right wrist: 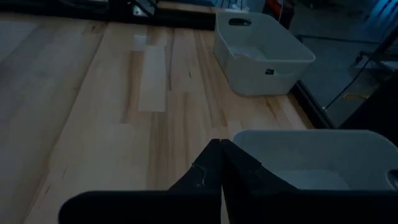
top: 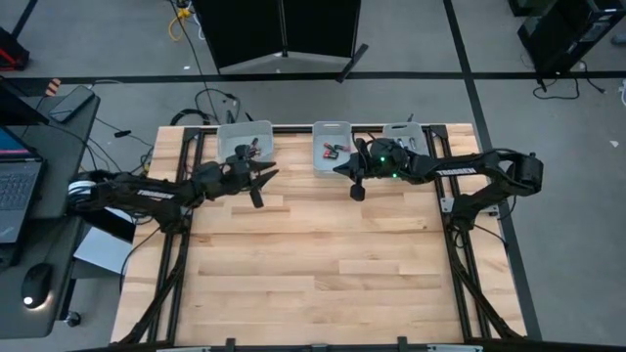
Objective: Sort batteries
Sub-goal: Return to Home Position
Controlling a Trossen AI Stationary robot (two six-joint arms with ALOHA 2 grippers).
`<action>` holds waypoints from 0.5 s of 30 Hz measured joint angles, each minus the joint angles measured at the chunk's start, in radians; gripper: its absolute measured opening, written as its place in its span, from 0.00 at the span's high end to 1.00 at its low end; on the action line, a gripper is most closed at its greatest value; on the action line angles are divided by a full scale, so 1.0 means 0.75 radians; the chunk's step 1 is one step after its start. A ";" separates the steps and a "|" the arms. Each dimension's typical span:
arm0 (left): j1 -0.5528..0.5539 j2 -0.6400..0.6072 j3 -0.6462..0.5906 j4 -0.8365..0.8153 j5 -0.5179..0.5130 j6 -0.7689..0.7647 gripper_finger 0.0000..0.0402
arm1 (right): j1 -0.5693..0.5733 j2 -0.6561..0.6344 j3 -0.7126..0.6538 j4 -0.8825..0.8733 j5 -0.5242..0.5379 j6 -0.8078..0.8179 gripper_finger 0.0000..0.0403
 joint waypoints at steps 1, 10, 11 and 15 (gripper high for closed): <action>-0.001 -0.020 -0.014 -0.001 0.000 0.006 0.71 | 0.000 -0.014 0.000 -0.025 0.000 0.000 0.97; -0.001 -0.281 -0.184 0.025 0.088 -0.026 0.71 | -0.033 -0.171 -0.053 -0.130 -0.001 -0.002 0.98; -0.001 -0.308 -0.199 0.027 0.090 -0.027 0.71 | -0.041 -0.195 -0.076 -0.115 -0.001 -0.002 0.98; -0.002 -0.403 -0.262 0.051 0.092 -0.024 0.71 | -0.070 -0.309 -0.187 -0.072 -0.001 0.019 0.98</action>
